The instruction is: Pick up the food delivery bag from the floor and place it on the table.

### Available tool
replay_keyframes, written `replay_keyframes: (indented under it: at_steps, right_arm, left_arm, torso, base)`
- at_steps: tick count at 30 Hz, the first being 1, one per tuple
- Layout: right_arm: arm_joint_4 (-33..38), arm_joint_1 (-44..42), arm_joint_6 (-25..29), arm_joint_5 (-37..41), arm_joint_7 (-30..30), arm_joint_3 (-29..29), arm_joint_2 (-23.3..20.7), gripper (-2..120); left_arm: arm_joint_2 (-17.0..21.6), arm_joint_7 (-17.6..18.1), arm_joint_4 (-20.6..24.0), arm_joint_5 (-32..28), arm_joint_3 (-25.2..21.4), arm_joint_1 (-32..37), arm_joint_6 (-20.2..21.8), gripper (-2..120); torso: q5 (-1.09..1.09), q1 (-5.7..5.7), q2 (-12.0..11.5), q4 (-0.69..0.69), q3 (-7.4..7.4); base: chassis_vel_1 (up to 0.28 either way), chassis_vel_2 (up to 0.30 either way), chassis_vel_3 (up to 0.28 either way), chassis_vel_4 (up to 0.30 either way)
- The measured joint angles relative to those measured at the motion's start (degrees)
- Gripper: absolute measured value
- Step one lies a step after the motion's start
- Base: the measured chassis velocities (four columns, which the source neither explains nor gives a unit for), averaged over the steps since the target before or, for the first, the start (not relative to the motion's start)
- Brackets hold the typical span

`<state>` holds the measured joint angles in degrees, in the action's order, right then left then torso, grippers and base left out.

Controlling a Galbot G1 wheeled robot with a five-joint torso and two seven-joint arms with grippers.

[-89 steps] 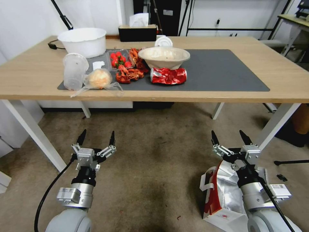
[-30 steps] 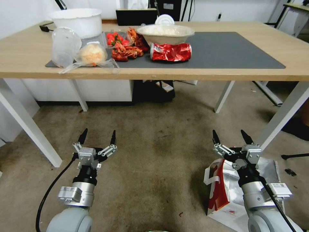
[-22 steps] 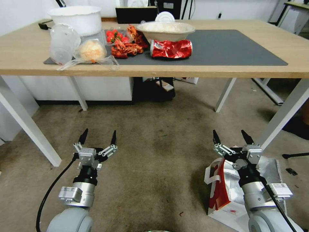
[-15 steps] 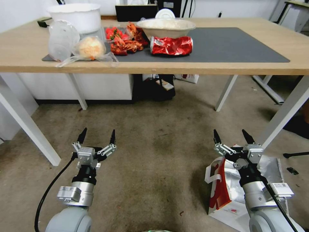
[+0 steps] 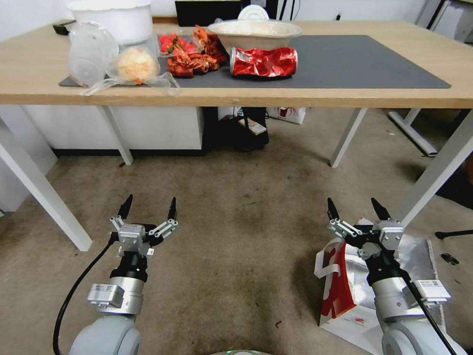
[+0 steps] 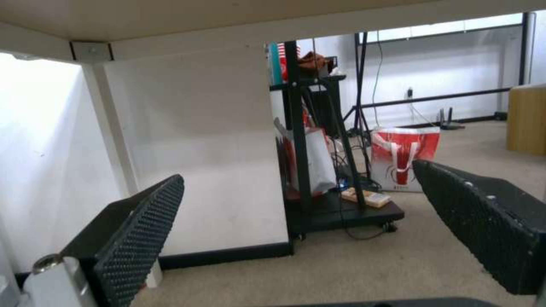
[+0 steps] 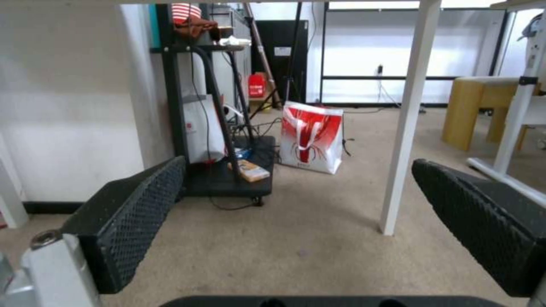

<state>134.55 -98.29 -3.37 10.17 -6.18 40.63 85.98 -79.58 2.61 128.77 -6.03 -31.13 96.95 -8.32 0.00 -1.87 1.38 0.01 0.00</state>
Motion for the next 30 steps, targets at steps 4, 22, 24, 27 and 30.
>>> replay_keyframes:
  at_steps: [4,22,24,27,30]
  right_arm:
    - [-0.4,0.4,0.0,0.6,0.2,2.1,-0.4,100]
    - [-11.9,0.4,3.1,3.7,-0.4,17.8,-7.4,100]
    - [-12.8,0.6,3.2,3.9,-0.4,18.2,-7.7,100]
    - [-14.7,1.2,3.4,3.9,-0.3,19.0,-8.3,100]
    - [-17.8,2.3,3.7,4.0,-0.2,20.2,-9.2,100]
  left_arm:
    - [0.2,-0.4,-0.9,-1.2,-0.5,-0.6,-2.5,100]
    - [1.0,-0.7,-2.7,-2.5,-0.6,-0.3,-4.3,100]
    - [1.0,-0.7,-2.8,-2.5,-0.6,-0.4,-4.2,100]
    - [1.0,-0.6,-3.1,-2.5,-0.6,-0.6,-4.1,100]
    - [1.1,-0.4,-3.9,-2.4,-0.6,-0.9,-3.9,100]
  torso:
    - [-0.01,-0.01,0.1,0.00,0.00]
    - [0.00,-0.07,0.4,-0.01,0.00]
    - [0.00,-0.07,0.4,0.00,0.00]
    - [0.00,-0.07,0.4,0.00,0.00]
    - [0.00,-0.07,0.4,0.00,-0.01]
  base:
    - [0.000,0.000,0.000,0.000]
    - [0.000,0.000,0.000,0.000]
    - [0.000,0.000,0.000,0.000]
    - [0.000,0.000,0.000,0.000]
    - [0.000,0.000,0.000,0.000]
